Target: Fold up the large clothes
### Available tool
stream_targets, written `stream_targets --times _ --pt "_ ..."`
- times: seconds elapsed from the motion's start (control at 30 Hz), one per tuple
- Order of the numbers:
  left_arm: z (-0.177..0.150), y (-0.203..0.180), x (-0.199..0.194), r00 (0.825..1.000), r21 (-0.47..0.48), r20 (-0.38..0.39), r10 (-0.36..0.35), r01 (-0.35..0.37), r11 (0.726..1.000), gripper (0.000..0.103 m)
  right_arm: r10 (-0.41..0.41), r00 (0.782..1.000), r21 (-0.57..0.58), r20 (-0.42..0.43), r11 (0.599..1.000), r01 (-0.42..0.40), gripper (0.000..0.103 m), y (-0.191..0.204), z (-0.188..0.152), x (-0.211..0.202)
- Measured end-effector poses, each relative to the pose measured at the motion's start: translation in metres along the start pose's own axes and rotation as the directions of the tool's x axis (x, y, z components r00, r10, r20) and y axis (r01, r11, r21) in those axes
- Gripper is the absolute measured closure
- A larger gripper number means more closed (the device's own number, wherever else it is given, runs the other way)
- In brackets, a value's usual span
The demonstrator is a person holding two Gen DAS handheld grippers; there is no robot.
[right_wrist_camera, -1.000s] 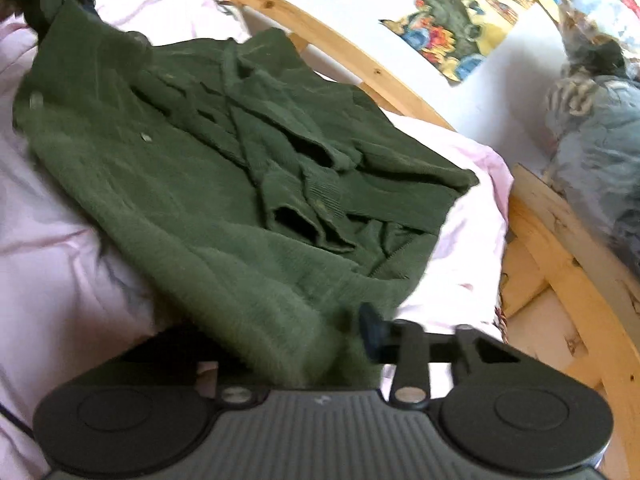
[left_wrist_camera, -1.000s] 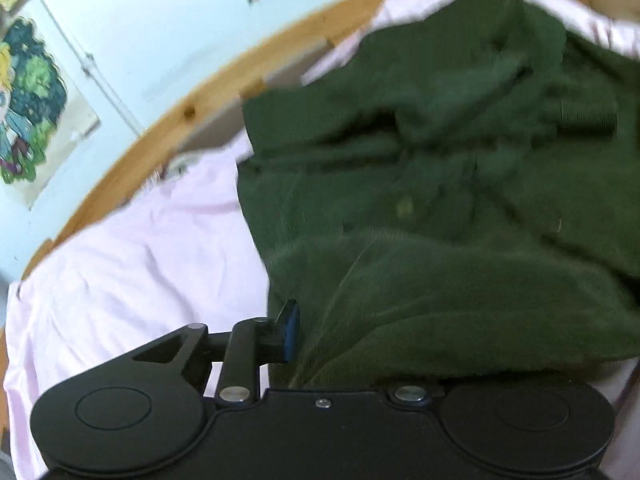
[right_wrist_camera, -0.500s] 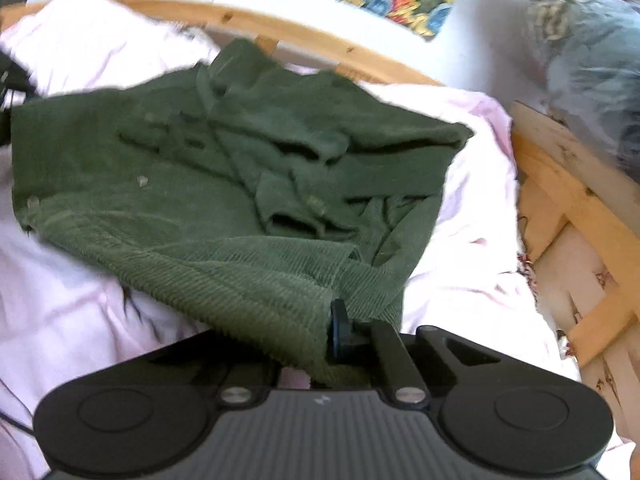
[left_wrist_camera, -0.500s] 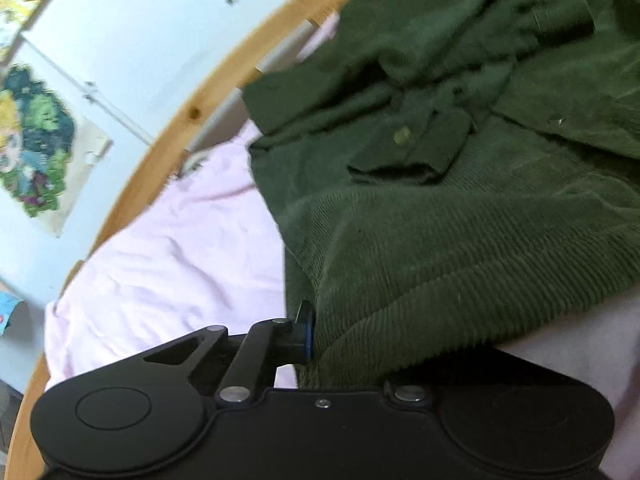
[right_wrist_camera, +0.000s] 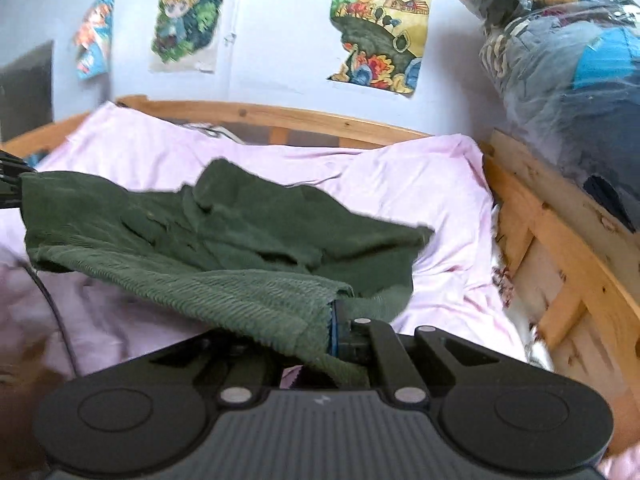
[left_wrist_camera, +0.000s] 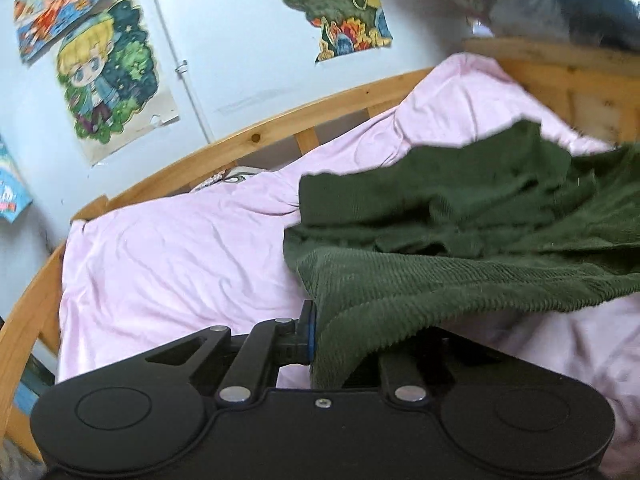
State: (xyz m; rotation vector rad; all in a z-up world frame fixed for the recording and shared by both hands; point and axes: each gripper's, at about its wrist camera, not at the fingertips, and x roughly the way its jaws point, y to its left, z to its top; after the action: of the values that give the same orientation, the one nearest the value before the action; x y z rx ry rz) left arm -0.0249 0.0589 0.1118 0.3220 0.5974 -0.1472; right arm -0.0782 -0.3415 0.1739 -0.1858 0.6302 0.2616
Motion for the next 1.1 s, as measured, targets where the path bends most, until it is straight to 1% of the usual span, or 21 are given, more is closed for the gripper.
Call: stream_targets --times 0.13,0.2,0.27,0.3,0.37,0.5,0.57,0.63,0.67,0.7,0.73,0.77,0.8,0.83,0.87,0.9,0.93,0.97,1.0,1.03,1.1 --pt "0.012 0.006 -0.032 0.997 -0.028 -0.041 -0.070 0.069 0.997 0.095 0.061 0.998 0.066 -0.014 0.996 -0.060 0.097 -0.012 0.003 -0.012" --pt "0.022 0.003 -0.030 0.992 -0.006 -0.081 -0.094 0.093 0.996 0.095 0.074 0.997 0.105 -0.010 0.992 -0.072 0.097 -0.020 0.009 -0.001" --pt "0.034 -0.002 -0.020 0.991 0.046 -0.101 -0.086 0.091 0.995 0.095 0.080 0.997 0.143 -0.006 0.987 -0.078 0.097 -0.031 0.020 0.016" --pt "0.043 -0.003 -0.011 0.990 0.062 -0.117 -0.080 0.087 0.994 0.095 0.084 0.996 0.166 0.002 0.983 -0.083 0.097 -0.036 0.024 0.026" --pt "0.063 0.001 0.012 0.982 0.037 -0.169 -0.081 0.089 0.995 0.094 0.095 0.995 0.224 -0.001 0.970 -0.093 0.097 -0.047 0.035 0.050" --pt "0.094 0.012 0.077 0.956 -0.036 -0.288 -0.061 0.052 0.998 0.094 0.062 0.998 0.302 -0.007 0.951 -0.057 0.096 -0.065 0.051 0.104" --pt "0.104 0.014 0.112 0.948 -0.060 -0.315 -0.053 0.035 0.998 0.093 0.040 0.999 0.336 -0.016 0.941 -0.032 0.096 -0.072 0.053 0.131" --pt "0.111 0.016 0.146 0.946 -0.075 -0.321 -0.049 0.026 0.997 0.090 0.014 1.000 0.368 -0.025 0.930 -0.004 0.095 -0.078 0.052 0.158" --pt "0.113 0.018 0.165 0.945 -0.081 -0.322 -0.053 0.029 0.996 0.088 -0.005 1.000 0.383 -0.028 0.923 0.015 0.091 -0.081 0.050 0.172" --pt "0.113 0.019 0.178 0.944 -0.084 -0.324 -0.058 0.033 0.996 0.081 -0.036 0.999 0.400 -0.038 0.915 0.048 0.076 -0.083 0.046 0.186" --pt "0.113 0.022 0.192 0.945 -0.093 -0.320 -0.071 0.043 0.995 0.070 -0.071 0.996 0.411 -0.047 0.908 0.084 0.068 -0.081 0.040 0.193" --pt "0.111 0.026 0.202 0.949 -0.105 -0.304 -0.082 0.052 0.993 0.064 -0.108 0.993 0.427 -0.054 0.896 0.121 0.048 -0.080 0.034 0.201" --pt "0.108 0.033 0.209 0.957 -0.127 -0.273 -0.093 0.060 0.990 0.051 -0.123 0.992 0.455 -0.035 0.881 0.125 0.027 -0.080 0.025 0.206" --pt "0.104 0.039 0.212 0.964 -0.156 -0.246 -0.098 0.061 0.986 0.036 -0.121 0.993 0.487 0.001 0.867 0.105 0.018 -0.080 0.017 0.206" --pt "0.098 0.045 0.213 0.970 -0.195 -0.221 -0.096 0.052 0.979 0.029 -0.116 0.992 0.513 0.042 0.855 0.079 0.009 -0.079 0.009 0.204" --pt "0.090 0.052 0.211 0.975 -0.249 -0.198 -0.098 0.047 0.967 0.019 -0.112 0.991 0.519 0.078 0.853 0.056 0.007 -0.078 0.003 0.200" --pt "0.082 0.057 0.207 0.977 -0.296 -0.180 -0.115 0.058 0.953 0.016 -0.118 0.987 0.509 0.112 0.860 0.045 0.006 -0.076 -0.003 0.196" --pt "0.073 0.060 0.200 0.979 -0.338 -0.152 -0.136 0.078 0.938 0.014 -0.135 0.981 0.490 0.138 0.870 0.051 0.000 -0.074 -0.007 0.190" --pt "0.065 0.062 0.193 0.981 -0.360 -0.129 -0.142 0.087 0.929 0.010 -0.151 0.974 0.466 0.166 0.883 0.058 0.000 -0.072 -0.009 0.185" --pt "0.055 0.063 0.185 0.986 -0.374 -0.108 -0.131 0.082 0.924 0.003 -0.163 0.969 0.436 0.187 0.897 0.067 0.000 -0.070 -0.010 0.181" --pt "0.036 0.063 0.168 0.994 -0.398 -0.063 -0.093 0.061 0.915 0.001 -0.184 0.961 0.388 0.208 0.917 0.092 0.000 -0.067 -0.007 0.176"
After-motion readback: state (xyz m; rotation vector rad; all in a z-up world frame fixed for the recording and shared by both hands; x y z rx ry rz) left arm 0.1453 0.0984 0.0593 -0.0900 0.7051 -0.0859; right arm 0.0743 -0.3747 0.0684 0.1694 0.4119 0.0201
